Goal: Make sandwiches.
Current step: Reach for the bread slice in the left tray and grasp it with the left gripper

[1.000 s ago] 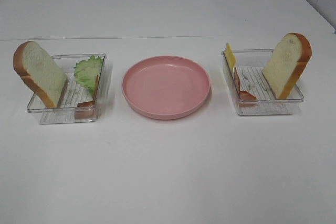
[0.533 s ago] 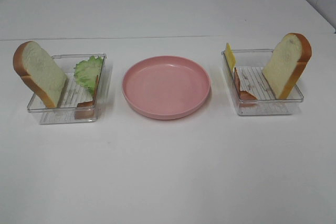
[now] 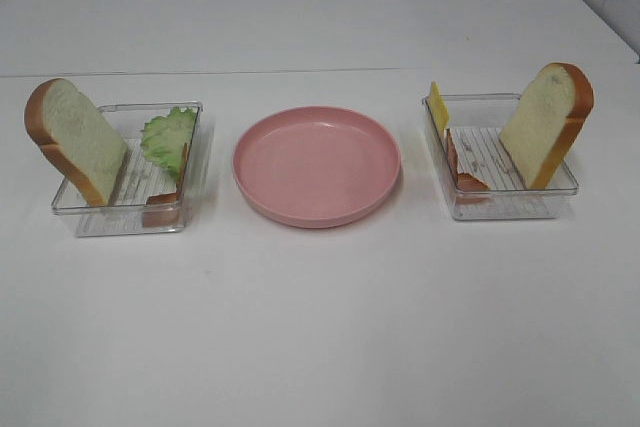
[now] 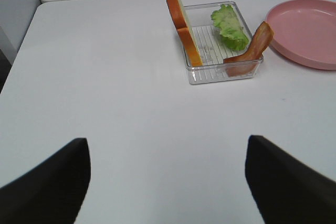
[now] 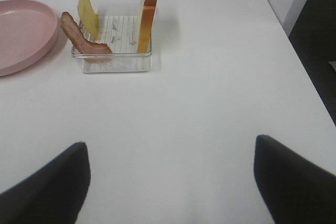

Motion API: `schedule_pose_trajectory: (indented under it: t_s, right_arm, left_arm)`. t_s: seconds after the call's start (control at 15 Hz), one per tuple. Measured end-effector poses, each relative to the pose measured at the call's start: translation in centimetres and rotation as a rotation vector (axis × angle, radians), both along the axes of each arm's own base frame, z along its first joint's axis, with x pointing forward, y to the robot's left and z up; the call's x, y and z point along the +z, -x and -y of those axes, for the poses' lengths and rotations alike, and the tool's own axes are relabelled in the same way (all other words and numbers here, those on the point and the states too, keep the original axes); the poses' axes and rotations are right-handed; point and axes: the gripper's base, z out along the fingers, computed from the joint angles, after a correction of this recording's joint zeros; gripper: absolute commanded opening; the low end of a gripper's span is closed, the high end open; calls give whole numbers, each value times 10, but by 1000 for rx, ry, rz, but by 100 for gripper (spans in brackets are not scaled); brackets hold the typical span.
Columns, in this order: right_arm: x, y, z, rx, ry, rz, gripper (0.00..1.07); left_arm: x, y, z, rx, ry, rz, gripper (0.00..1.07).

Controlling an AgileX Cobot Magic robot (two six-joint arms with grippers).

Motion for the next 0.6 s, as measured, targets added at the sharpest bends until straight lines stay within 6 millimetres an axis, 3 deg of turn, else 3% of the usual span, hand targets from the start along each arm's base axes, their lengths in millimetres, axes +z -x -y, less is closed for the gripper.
schedule_pose_trajectory:
  t_s: [0.2, 0.33, 0.53, 0.6]
  right_arm:
    - [0, 0, 0, 0, 0, 0, 81]
    - [0, 0, 0, 0, 0, 0, 81]
    - [0, 0, 0, 0, 0, 0, 81]
    - [0, 0, 0, 0, 0, 0, 81]
  left_arm:
    - [13, -3, 0, 21, 53, 82, 77]
    - [23, -16, 0, 28, 60, 127, 76]
    - [38, -71, 0, 29, 100, 9, 76]
    - [42, -81, 1, 28, 109, -22, 76]
